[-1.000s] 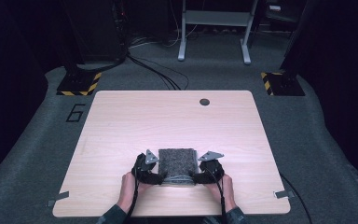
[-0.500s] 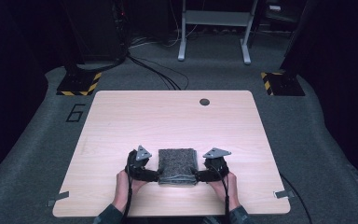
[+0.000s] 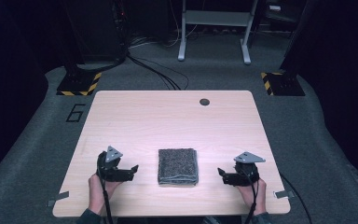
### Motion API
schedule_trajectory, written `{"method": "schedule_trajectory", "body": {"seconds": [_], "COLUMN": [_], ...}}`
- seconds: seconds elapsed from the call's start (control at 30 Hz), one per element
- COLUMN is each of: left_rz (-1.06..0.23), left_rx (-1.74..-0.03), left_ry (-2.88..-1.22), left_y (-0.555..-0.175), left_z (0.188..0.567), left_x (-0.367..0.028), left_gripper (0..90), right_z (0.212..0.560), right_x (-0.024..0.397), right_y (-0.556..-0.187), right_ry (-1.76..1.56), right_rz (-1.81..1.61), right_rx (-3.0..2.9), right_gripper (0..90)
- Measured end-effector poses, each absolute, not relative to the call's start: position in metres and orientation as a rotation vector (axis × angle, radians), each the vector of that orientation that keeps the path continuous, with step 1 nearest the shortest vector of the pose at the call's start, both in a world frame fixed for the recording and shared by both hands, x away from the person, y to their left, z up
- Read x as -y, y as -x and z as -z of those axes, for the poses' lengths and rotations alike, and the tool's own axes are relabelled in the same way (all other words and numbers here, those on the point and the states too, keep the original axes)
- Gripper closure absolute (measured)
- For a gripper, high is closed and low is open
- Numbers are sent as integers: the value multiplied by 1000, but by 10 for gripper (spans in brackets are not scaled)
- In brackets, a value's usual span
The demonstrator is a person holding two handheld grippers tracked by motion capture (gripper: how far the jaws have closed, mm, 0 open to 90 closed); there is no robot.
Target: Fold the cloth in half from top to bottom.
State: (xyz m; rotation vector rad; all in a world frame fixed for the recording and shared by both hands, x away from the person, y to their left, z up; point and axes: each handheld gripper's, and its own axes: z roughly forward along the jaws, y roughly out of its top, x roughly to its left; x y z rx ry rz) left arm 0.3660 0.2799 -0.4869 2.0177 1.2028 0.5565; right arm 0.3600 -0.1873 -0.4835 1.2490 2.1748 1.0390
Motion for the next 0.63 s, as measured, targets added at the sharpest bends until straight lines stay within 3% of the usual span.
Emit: {"method": "schedule_trajectory", "body": {"seconds": [0.3, 0.63], "left_rz": [-604, -604], "left_rx": [-1378, -1397], "left_ry": [-1966, -1968], "left_y": [-368, -373], "left_z": [521, 532], "left_x": [-318, -325], "left_gripper": [50, 13], "right_z": [517, 529], "right_x": [241, 256], "right_y": [-370, -374], "right_ry": [-1395, -1411], "right_rz": [-944, -916], "right_rx": [-2111, -2089], "right_gripper": [119, 100]}}
